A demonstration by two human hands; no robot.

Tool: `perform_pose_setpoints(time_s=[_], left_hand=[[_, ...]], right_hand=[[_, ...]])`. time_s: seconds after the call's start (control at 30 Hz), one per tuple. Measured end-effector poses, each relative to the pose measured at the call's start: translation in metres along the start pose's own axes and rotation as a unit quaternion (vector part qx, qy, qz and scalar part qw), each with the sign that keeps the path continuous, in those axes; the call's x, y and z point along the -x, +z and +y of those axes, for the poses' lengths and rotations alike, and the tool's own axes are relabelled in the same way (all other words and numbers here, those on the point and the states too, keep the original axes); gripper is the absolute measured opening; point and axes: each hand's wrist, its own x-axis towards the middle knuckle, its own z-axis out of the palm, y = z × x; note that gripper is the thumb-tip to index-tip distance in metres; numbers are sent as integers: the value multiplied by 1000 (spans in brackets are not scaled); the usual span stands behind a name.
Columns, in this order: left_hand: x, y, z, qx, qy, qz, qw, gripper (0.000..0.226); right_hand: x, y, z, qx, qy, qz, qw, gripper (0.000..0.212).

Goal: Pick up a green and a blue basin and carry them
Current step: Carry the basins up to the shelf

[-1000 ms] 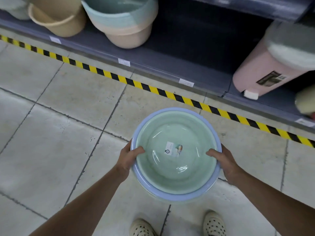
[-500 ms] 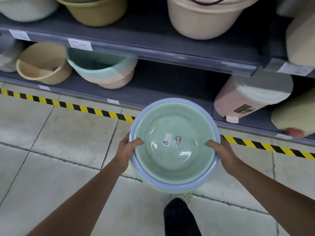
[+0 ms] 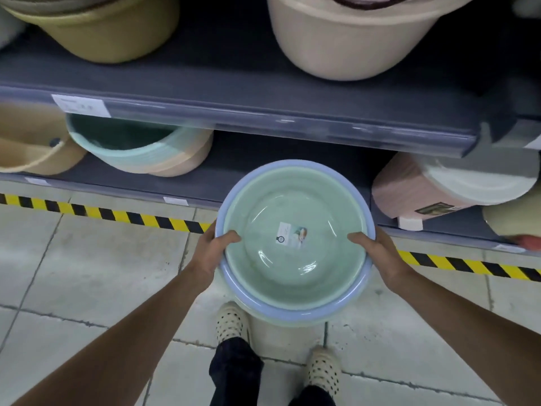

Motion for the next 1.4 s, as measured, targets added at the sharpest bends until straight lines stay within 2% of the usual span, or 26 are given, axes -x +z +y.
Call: perform_pose_setpoints(time_s=[0.1, 0.2, 0.27, 0.37, 0.53, 0.6, 0.8, 0.83, 0.9, 1.0, 1.03, 1.07, 1.1, 1.23, 1.3, 1.4], left_hand=[[-43, 8, -1, -25, 10, -12, 1000, 42], [-83, 14, 3, -31, 7, -18, 999, 45], [-109, 18, 5, -42, 11, -25, 999, 44], [-144, 23, 13, -49, 10, -27, 998, 29], [-193, 31, 29, -71, 21, -31, 997, 26], [-209, 36, 31, -73, 26, -26, 997, 27], [-247, 62, 35, -62, 18, 6, 998, 15], [-254, 67, 38, -61, 18, 12, 998, 19], [-272, 75, 45, -60, 18, 25, 998, 34], [-313, 81, 53, -61, 1, 22, 998, 91], [-328, 82, 54, -66, -4, 8, 998, 99], [-342, 83, 55, -65, 2, -2, 998, 96], [-340, 87, 59, -66, 13, -6, 998, 86], [-338, 98, 71, -81, 64, 9, 995, 65], [-345, 98, 71, -83, 82, -10, 993, 59], [-324, 102, 68, -72, 93, 6, 993, 55]], right_hand=[[-33, 0, 12, -7, -2, 2, 1000, 30], [-69, 1, 21, -21, -8, 4, 1000, 48], [-91, 2, 24, -28, -19, 10, 999, 47], [-121, 8, 27, -39, -28, 23, 999, 38], [-165, 14, 29, -49, -26, 37, 998, 51], [-185, 14, 30, -54, -27, 52, 997, 47], [-226, 14, 24, -96, -31, 138, 985, 17], [-234, 13, 21, -100, -31, 155, 982, 16], [-249, 12, 14, -109, -27, 177, 978, 29], [-272, 8, 2, -117, -35, 187, 975, 56], [-280, 7, -1, -114, -39, 185, 975, 71], [-287, 6, -4, -107, -46, 184, 976, 82], [-293, 6, -6, -102, -55, 185, 976, 85], [-305, 11, -14, -78, -114, 207, 969, 51], [-307, 11, -14, -85, -131, 207, 966, 48], [-303, 11, -14, -80, -110, 188, 973, 45]])
